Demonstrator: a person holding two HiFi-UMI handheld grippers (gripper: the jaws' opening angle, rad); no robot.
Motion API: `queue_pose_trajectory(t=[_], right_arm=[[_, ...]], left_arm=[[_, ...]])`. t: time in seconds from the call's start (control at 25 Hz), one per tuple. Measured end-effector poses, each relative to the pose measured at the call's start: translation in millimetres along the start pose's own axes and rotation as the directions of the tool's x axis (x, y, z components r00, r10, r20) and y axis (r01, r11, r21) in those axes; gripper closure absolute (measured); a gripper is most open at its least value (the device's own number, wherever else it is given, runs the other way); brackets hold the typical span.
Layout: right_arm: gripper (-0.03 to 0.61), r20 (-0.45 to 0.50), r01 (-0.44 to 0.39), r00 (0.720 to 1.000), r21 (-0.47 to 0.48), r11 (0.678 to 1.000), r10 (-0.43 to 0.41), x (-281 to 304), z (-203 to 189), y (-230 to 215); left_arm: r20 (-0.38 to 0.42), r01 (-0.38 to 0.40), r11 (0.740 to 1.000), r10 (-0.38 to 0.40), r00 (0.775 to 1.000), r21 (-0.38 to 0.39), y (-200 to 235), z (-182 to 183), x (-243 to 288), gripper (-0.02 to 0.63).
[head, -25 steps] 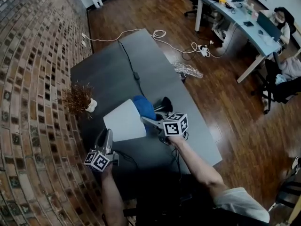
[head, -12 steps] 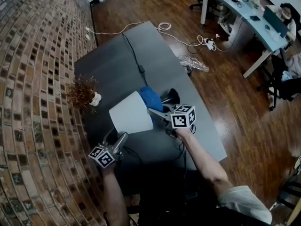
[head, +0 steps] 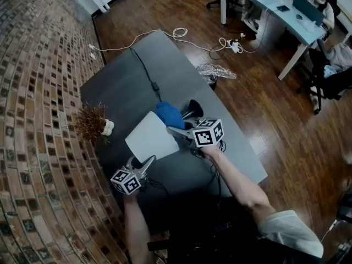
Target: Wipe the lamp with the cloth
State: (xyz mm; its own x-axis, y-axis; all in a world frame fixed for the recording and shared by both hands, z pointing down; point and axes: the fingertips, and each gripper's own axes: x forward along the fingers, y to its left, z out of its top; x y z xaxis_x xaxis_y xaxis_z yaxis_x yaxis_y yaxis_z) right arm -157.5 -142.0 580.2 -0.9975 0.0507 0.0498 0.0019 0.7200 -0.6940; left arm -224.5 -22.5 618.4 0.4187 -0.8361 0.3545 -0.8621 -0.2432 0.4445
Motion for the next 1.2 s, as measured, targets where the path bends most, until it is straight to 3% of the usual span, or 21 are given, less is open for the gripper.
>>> queue_pose_trajectory(t=[0.04,0.2,0.28,0.36,0.48,0.52,0.6,0.68,0.76,0.88,0.96,1.04,1.12,1.2], right_arm=[[0.494,0.006,0.003,1.0,0.005,1.0,-0.003,-1,1,-1],[0.494,0.009,0.004,1.0,0.011,1.0,-0.004,-3,3,-2],[0.495,-0.012,-0.01,1.0,-0.004,1.0,0.01,-4,1,1],[0.494,-0.002,-0.01,1.0,-0.029,1.0,0.01,-11,5,0],[0.495,0.132,0.133,0.983,-0.015,0.991,-0.13,-37,30,-34],[0.497,0.129,0.183,0.976,-0.026,0.983,-0.178,-41,33,-46],[0.497,-0.011,0.212,0.977,-0.129,0.969,-0.215,-28,13,-54],[0.497,-0.231,0.13,0.955,-0.249,0.96,-0.189,3,-28,-45],[0.497,-0.391,0.018,0.911,-0.288,0.958,-0.134,29,-65,-36],[0.497,-0.462,-0.032,0.879,-0.301,0.953,-0.116,43,-83,-41],[0.497,-0.455,0.036,0.868,-0.341,0.939,-0.199,36,-74,-59],[0.497,-0.434,0.173,0.832,-0.389,0.905,-0.346,19,-61,-94],[0.497,-0.404,0.301,0.805,-0.354,0.886,-0.435,-2,-47,-128],[0.497,-0.377,0.361,0.809,-0.285,0.888,-0.451,-18,-31,-143]], left_arm=[[-0.011,0.023,1.0,-0.023,1.0,0.02,-4,-2,0,0.378],[-0.046,0.153,0.986,-0.15,0.988,0.061,-33,-3,1,0.53],[-0.002,0.235,0.972,-0.235,0.972,-0.011,-50,6,-2,0.611],[0.075,0.288,0.949,-0.28,0.957,-0.126,-57,14,-10,0.613],[0.147,0.315,0.908,-0.285,0.947,-0.276,-53,13,-23,0.614],[0.158,0.319,0.897,-0.283,0.946,-0.307,-52,13,-26,0.614],[0.179,0.321,0.877,-0.273,0.945,-0.358,-51,15,-29,0.614],[0.206,0.333,0.849,-0.269,0.941,-0.41,-49,16,-31,0.612],[0.226,0.345,0.825,-0.269,0.936,-0.447,-48,16,-32,0.611],[0.264,0.353,0.796,-0.25,0.932,-0.492,-44,20,-35,0.612],[0.281,0.354,0.771,-0.234,0.931,-0.529,-39,23,-37,0.612],[0.28,0.354,0.754,-0.232,0.932,-0.553,-37,25,-38,0.612],[0.27,0.353,0.742,-0.237,0.933,-0.57,-38,24,-38,0.611],[0.27,0.356,0.727,-0.239,0.933,-0.587,-40,23,-37,0.611]])
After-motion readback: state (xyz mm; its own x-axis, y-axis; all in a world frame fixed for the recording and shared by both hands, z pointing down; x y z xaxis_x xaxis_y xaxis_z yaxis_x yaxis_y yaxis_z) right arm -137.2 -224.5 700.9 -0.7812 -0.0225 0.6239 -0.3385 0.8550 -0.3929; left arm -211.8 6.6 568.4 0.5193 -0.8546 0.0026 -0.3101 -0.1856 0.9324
